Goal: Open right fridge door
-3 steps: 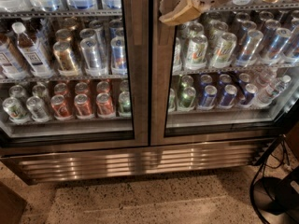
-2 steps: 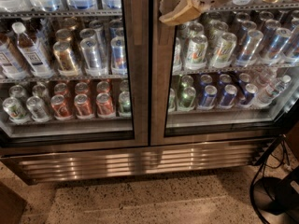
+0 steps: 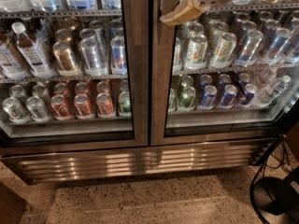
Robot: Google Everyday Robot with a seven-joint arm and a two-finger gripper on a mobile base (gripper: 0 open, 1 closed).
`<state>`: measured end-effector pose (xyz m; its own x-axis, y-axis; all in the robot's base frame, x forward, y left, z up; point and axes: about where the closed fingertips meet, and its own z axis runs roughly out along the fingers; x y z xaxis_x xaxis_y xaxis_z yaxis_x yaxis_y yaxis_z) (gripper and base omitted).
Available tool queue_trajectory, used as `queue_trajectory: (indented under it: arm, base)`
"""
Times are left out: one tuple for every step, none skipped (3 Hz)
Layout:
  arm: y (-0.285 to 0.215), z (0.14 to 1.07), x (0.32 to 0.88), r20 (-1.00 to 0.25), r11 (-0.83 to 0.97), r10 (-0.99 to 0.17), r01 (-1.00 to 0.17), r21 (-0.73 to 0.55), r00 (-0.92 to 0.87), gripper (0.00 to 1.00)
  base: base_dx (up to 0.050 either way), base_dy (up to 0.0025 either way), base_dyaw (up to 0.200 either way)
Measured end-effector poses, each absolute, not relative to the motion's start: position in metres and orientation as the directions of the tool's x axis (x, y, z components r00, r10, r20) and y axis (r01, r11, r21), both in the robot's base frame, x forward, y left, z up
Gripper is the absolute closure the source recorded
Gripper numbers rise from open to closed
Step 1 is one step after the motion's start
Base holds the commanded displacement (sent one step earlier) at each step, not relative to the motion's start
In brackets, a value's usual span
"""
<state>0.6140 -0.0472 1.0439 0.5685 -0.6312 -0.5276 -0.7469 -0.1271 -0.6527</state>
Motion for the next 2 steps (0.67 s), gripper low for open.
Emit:
queue_trajectory:
  arm:
    - [-0.0472, 1.0453, 0.6137, -0.526, -0.126, -0.625, -0.739, -0.662, 0.577, 1.00]
    - [-0.0477, 1.0450, 0.6147, -0.525, -0.126, -0.625, -0.738, -0.663, 0.578, 1.00]
  base:
    - [0.000, 0.00000, 0.000]
    - [0.000, 0.00000, 0.000]
